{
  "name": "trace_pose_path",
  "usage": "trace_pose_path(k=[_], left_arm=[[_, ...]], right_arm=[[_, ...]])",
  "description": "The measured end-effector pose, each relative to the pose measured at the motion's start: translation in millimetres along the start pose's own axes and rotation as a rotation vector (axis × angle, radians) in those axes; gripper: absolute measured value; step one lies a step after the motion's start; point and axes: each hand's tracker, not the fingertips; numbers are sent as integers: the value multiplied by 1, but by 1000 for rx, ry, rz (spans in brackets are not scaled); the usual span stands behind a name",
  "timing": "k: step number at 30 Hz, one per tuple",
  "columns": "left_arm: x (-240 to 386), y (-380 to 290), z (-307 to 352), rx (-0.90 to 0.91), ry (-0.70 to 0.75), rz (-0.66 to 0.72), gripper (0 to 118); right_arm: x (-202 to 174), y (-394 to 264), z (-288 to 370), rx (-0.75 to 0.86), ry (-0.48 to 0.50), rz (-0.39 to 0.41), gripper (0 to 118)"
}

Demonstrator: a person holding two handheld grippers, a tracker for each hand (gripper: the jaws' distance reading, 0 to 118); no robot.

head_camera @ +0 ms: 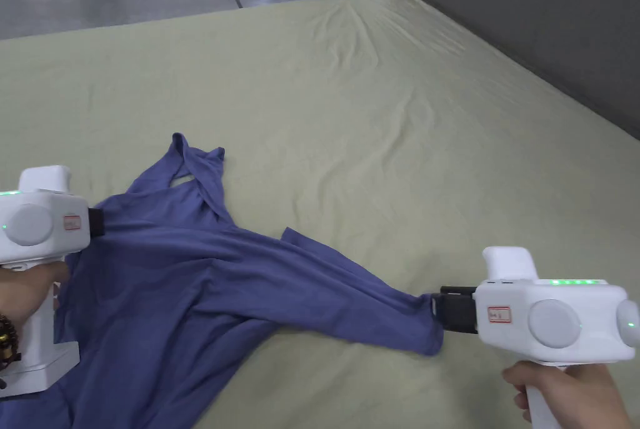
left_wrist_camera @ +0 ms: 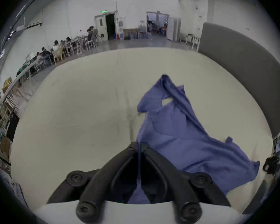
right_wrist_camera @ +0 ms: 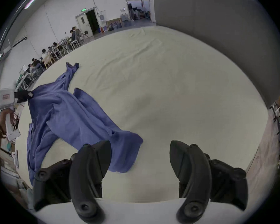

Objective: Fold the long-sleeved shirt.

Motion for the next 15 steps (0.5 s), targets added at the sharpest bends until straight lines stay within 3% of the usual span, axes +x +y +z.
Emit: trace_pose_path(k=[5,6,7,8,15], left_arm=[[-6,7,19,18,-44,34,0],[-8,9,19,26,-40,23,0],[-9,10,22,29,-33,20,0],[-10,11,26,31,-31,23,0],[-31,30,99,214,-79,66,0]], right_arm=[[-16,0,-32,-42,54,8,82],[-21,2,-41,-41,55,17,75],[-25,4,-48,-43,52,26,54],[-28,5,-51,-40,50,39,13],[-43,38,3,142,106,69,10]])
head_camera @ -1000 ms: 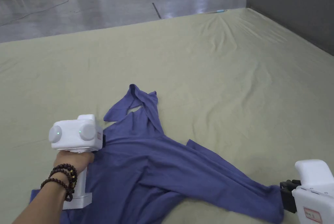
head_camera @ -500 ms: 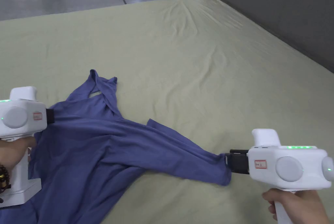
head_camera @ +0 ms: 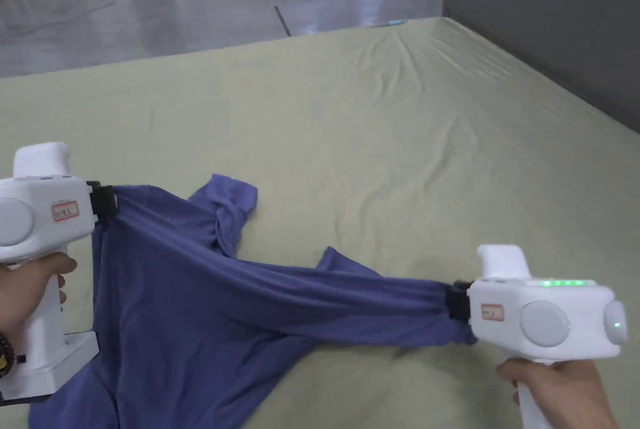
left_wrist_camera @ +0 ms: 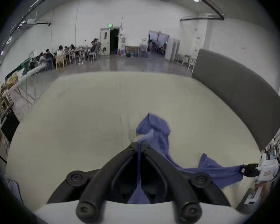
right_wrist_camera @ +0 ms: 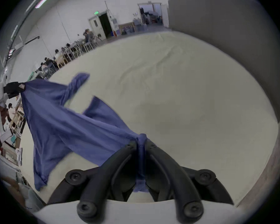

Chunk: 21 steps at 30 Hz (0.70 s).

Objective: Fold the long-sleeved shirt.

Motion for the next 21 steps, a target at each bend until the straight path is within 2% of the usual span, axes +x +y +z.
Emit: trace_pose_path(k=[5,10,16,21], left_arm=[[-14,54,64,162,10,35,0],[-33,114,124,333,25,100,0],[-45,199,154,482,35,123,0],[-55,290,154,536,83,143,0]], right_arm=[[-25,87,52,198,29,101,10],[-54,185,97,369,15,175,10],[-93,304,133,511,28,205,10],[-124,406,138,544,55,209,10]])
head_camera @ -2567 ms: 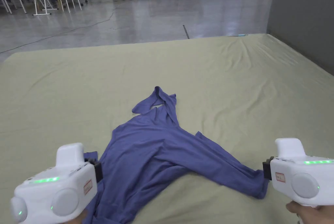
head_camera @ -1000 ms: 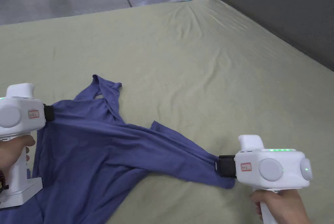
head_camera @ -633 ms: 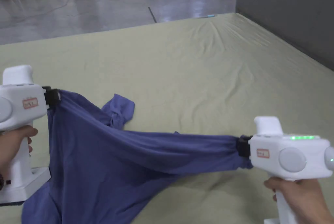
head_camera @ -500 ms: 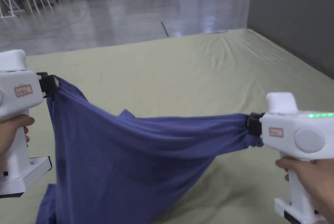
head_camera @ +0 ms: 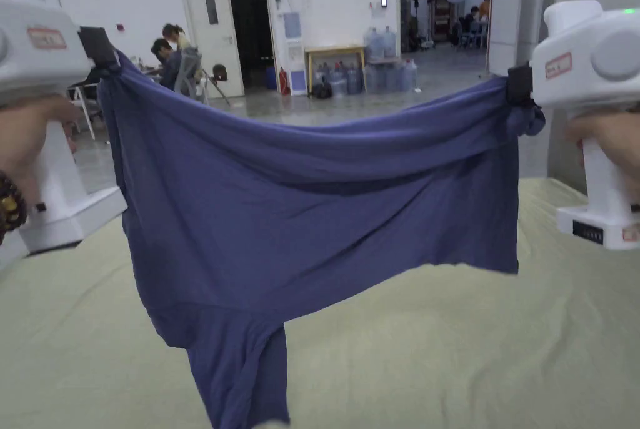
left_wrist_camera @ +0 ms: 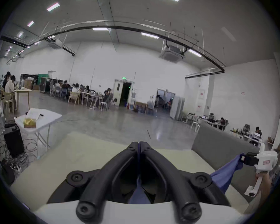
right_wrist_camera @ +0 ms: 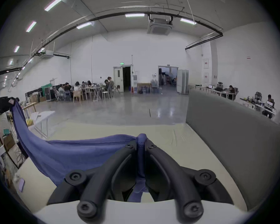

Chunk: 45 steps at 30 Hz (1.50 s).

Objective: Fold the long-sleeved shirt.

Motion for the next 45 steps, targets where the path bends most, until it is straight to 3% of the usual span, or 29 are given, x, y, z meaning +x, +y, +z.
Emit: trace_pose_path(k=[7,11,15,18,23,33,37,40,42,45], left_arm=[[15,96,-59,106,99,-66,0],[24,128,-74,152,114,-33,0],[46,141,-69,184,113,-64,0],[50,137,-80,196,98,-104,0],[38,75,-114,93,104,-96,0],[-4,-106,-148,-157,116,-86,0],[-11,-128,-114,-172,111,-68,0],[-3,-143,-42,-170,86,-19,0],[-9,-163,-40,-161,83,-5,0],[-9,-209,26,-146,96,-14,0]], right_arm=[[-7,101,-60,67,-12,-65,10],[-5,141,-74,147,-35,-157,10],[-8,167,-84,202,-107,-92,10],[-8,167,-92,198,-115,-92,10],[0,109,-132,90,-111,-104,10],[13,-82,-202,-157,-61,-160,10],[18,-105,-177,-171,-45,-160,10],[24,-123,-139,-189,-2,-181,10],[27,-142,-110,-203,10,-159,10],[27,-185,-56,-237,30,-100,10]])
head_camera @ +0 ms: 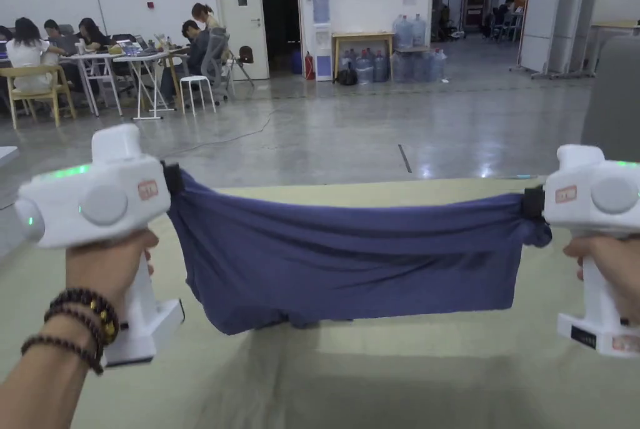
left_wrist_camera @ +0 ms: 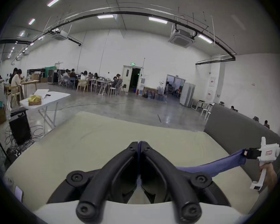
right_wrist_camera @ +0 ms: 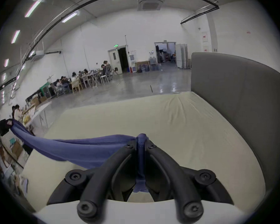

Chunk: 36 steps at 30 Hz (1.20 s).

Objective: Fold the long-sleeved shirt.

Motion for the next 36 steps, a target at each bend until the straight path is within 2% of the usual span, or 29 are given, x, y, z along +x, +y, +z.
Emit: trace_pose_path(k=[3,6,8,11,13,16,22,26,27,28,29,30,31,32,33,36], left_arm=[[-12,-67,57,-9,59,-47,0],[-20,-140,117,-74,77,-120,0],[-28,-185,154,-137,90,-83,0],[-46,-244,207,-234,105,60,0],[-53,-273,237,-283,119,35,0],[-58,-302,256,-354,120,-28,0],[-59,-315,273,-383,117,-4,0],[-61,-321,269,-393,121,-16,0],[-63,-319,269,-391,119,-11,1],[-64,-317,270,-391,110,20,13],[-64,-314,273,-392,107,53,69],[-64,-310,273,-399,110,56,114],[-66,-305,272,-411,105,58,118],[-67,-303,271,-429,99,59,118],[-65,-294,278,-333,72,53,118],[-61,-276,277,-374,95,31,118]], right_arm=[[7,-68,38,-40,35,19,10],[13,-145,68,-105,25,64,10],[20,-194,83,-162,17,79,10],[28,-259,109,-225,18,60,10],[27,-291,134,-297,10,57,10],[26,-332,145,-376,-17,119,10],[26,-364,159,-433,-47,191,10],[36,-368,155,-437,-65,161,10],[38,-367,156,-436,-62,137,23],[37,-364,161,-411,-41,90,56],[38,-360,166,-393,-30,61,114],[40,-356,170,-403,-43,69,118],[40,-352,173,-414,-51,67,118],[39,-352,180,-338,-48,52,118],[40,-349,183,-348,-43,58,118],[41,-337,192,-324,-82,29,118]])
